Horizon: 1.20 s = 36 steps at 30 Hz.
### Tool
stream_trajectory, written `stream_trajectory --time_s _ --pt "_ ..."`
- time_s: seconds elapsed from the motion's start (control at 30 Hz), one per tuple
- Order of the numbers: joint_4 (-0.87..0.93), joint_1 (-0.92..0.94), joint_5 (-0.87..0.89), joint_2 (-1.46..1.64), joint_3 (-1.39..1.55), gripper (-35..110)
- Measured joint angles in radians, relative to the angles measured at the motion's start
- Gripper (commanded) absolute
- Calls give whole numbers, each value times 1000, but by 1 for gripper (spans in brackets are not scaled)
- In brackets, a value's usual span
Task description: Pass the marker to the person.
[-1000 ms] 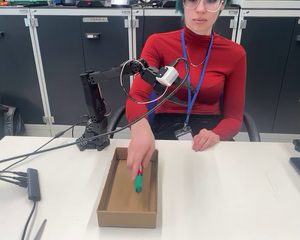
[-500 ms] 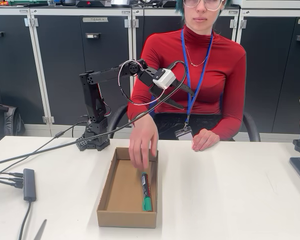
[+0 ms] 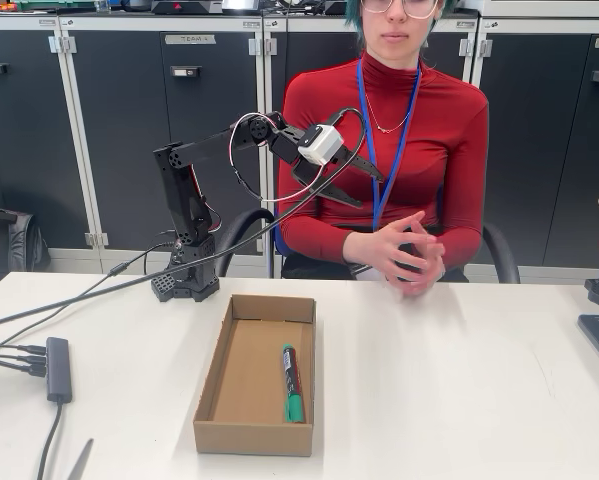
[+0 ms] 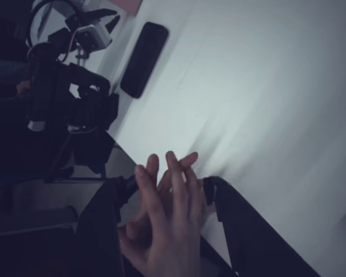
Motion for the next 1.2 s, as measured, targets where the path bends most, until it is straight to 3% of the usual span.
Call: stream_trajectory --time_s 1.2 --pt "-51 12 -3 37 46 30"
